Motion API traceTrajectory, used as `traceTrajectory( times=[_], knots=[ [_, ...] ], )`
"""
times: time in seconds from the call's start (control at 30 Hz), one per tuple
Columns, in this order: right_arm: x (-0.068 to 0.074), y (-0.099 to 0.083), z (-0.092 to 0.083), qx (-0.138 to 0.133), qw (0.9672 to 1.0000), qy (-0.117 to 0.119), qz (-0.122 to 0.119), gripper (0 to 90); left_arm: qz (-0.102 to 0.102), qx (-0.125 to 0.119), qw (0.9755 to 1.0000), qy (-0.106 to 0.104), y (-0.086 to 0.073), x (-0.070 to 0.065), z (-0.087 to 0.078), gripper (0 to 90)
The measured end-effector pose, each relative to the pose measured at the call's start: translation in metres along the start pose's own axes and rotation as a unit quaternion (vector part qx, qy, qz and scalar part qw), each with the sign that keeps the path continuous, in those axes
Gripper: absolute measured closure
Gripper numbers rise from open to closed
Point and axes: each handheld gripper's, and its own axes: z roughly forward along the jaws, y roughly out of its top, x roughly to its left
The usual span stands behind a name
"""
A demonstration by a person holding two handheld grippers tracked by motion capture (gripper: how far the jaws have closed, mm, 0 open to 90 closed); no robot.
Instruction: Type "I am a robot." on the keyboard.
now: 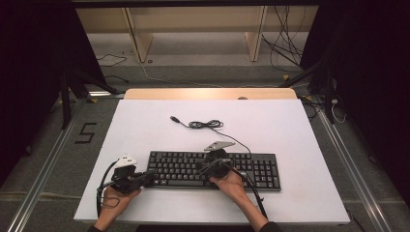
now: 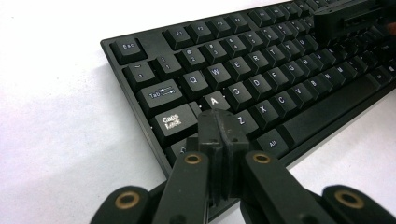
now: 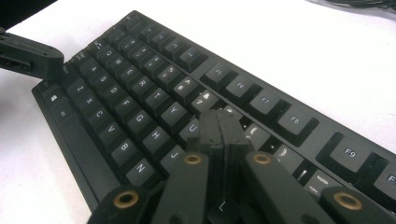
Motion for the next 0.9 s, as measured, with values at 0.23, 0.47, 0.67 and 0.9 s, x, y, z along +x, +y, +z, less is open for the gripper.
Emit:
traceTrajectory(
  times=[0.23,0.47,0.67,0.9],
  knots=[
    [-0.0008,0.0003,0.0004,0.001,1.0000,-0.001,0.002,90.0,0.001,0.001,1.0000,0.002,0.0001,0.0004,0.0006,88.9],
    [-0.0012,0.0003,0.0006,0.001,1.0000,-0.002,0.001,90.0,0.000,0.002,1.0000,0.005,0.0005,0.0017,0.0019,88.9],
    [-0.0019,0.0005,0.0005,0.001,1.0000,-0.001,0.003,90.0,-0.003,0.002,1.0000,0.004,0.0005,0.0023,0.0022,88.9],
    [-0.0019,0.0004,0.0009,0.002,1.0000,-0.001,0.004,90.0,-0.002,0.005,1.0000,0.003,0.0002,0.0026,0.0024,88.9]
  ],
)
